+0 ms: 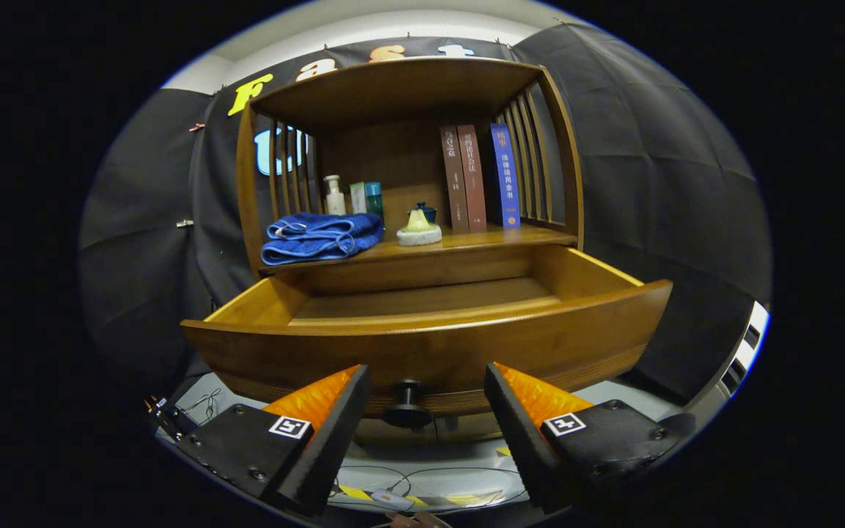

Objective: Pull open the drawer, take out the items inside it, and place them on the countertop above the cabinet.

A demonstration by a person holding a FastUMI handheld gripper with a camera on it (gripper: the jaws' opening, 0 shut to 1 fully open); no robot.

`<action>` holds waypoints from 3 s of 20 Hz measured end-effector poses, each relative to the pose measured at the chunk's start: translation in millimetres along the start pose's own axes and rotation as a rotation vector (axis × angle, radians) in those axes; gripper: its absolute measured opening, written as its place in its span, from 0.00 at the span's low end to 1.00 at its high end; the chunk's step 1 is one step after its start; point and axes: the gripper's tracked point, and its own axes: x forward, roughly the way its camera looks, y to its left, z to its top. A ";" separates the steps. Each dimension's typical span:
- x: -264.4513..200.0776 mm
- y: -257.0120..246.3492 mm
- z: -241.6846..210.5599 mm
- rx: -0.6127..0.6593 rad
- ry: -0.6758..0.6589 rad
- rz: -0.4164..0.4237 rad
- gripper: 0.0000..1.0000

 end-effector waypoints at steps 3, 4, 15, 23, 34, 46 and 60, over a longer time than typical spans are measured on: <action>7.9 3.1 -3.9 -0.026 0.008 -0.001 1.00; 8.5 4.3 -1.9 -0.028 0.002 0.000 1.00; 29.7 8.2 10.4 -0.052 -0.015 -0.014 1.00; 91.4 11.3 36.5 -0.065 -0.054 -0.011 1.00; 162.0 12.1 56.2 -0.062 -0.077 -0.011 1.00; 175.7 13.8 60.9 -0.058 -0.077 -0.021 1.00; 105.4 33.4 149.2 -0.081 -0.156 0.034 1.00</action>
